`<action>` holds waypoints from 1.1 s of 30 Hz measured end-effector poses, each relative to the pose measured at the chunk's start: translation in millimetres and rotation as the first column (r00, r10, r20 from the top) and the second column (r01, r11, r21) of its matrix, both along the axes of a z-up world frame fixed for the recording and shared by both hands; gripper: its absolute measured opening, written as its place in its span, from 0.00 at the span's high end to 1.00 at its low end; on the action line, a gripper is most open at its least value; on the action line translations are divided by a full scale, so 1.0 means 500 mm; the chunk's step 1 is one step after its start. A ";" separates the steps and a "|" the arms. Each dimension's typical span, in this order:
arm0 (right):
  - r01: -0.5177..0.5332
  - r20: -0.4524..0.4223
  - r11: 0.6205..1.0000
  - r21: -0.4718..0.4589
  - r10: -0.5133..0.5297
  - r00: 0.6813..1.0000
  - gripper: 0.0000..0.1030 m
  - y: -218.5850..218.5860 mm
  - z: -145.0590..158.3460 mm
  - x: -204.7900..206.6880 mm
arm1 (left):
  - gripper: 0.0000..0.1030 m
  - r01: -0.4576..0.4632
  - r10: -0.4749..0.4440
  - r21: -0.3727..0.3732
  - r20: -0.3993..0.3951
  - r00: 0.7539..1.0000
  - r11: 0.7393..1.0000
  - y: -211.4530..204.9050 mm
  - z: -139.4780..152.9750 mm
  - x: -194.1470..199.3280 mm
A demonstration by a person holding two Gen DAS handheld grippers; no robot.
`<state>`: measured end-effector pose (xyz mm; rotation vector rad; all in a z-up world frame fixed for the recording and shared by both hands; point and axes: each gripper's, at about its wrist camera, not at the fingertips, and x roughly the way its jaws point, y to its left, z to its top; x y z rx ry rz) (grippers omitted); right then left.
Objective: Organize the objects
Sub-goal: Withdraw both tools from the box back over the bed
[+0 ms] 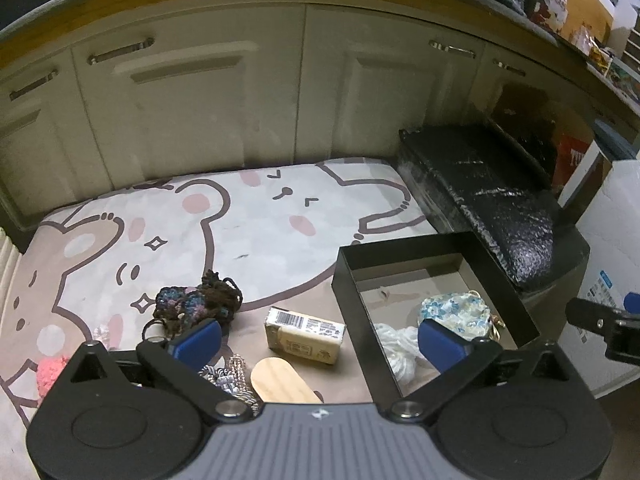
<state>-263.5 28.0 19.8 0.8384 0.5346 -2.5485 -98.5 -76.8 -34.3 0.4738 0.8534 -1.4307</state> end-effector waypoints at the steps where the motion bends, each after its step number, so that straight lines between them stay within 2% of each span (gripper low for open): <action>1: 0.007 -0.002 1.000 -0.004 -0.007 1.000 0.00 0.001 0.000 0.000 | 0.00 -0.003 0.003 0.000 -0.004 1.000 1.000 0.001 0.000 0.002; 16: 0.041 -0.043 0.999 0.021 -0.040 0.998 0.00 -0.025 -0.019 0.010 | 0.00 -0.039 0.039 -0.020 0.016 0.999 0.999 0.018 -0.008 0.051; 33: -0.010 -0.041 1.000 0.003 0.011 0.999 0.00 -0.164 -0.044 0.041 | 0.00 -0.190 0.193 -0.052 0.054 0.980 0.980 0.070 -0.007 0.201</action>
